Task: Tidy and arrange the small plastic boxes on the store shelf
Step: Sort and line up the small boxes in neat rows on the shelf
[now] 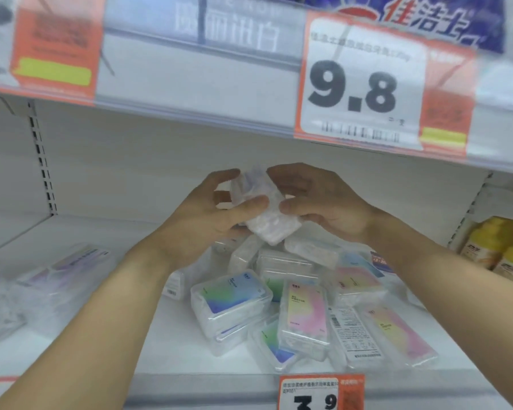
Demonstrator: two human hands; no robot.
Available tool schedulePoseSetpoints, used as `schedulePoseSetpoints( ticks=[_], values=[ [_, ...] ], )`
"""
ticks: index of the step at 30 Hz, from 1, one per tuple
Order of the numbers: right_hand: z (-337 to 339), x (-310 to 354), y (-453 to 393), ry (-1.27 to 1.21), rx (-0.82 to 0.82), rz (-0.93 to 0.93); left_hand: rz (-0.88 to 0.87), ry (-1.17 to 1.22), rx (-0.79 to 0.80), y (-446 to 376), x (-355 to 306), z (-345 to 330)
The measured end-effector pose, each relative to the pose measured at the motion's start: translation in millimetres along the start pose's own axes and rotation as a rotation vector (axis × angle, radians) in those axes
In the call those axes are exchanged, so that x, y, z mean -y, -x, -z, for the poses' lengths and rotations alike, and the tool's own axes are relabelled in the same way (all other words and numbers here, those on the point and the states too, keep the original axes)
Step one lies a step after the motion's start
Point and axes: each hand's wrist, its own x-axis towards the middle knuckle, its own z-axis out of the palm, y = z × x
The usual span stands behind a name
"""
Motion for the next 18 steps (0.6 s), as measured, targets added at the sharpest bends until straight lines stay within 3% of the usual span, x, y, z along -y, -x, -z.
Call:
schedulePoseSetpoints(
  ticks=[7, 9, 12, 18],
  values=[
    [-29.8, 15.3, 17.2, -0.004, 0.018, -0.255, -0.218, -0.301, -0.233, 25.1, -9.9, 1.5],
    [-47.4, 19.4, 19.6, 0.012, 0.005, -0.283, -0.253, -0.365, -0.229, 34.4, -14.4, 5.1],
    [-75.5, 26.6, 20.3, -0.004, -0.131, -0.243, -0.174, -0.521, -0.188, 54.9, -24.0, 28.9],
    [-139.8, 44.6, -2.7, -0.116, -0.269, -0.140, 0.135, -1.334, -0.312, 144.9, -39.7, 130.0]
  ],
)
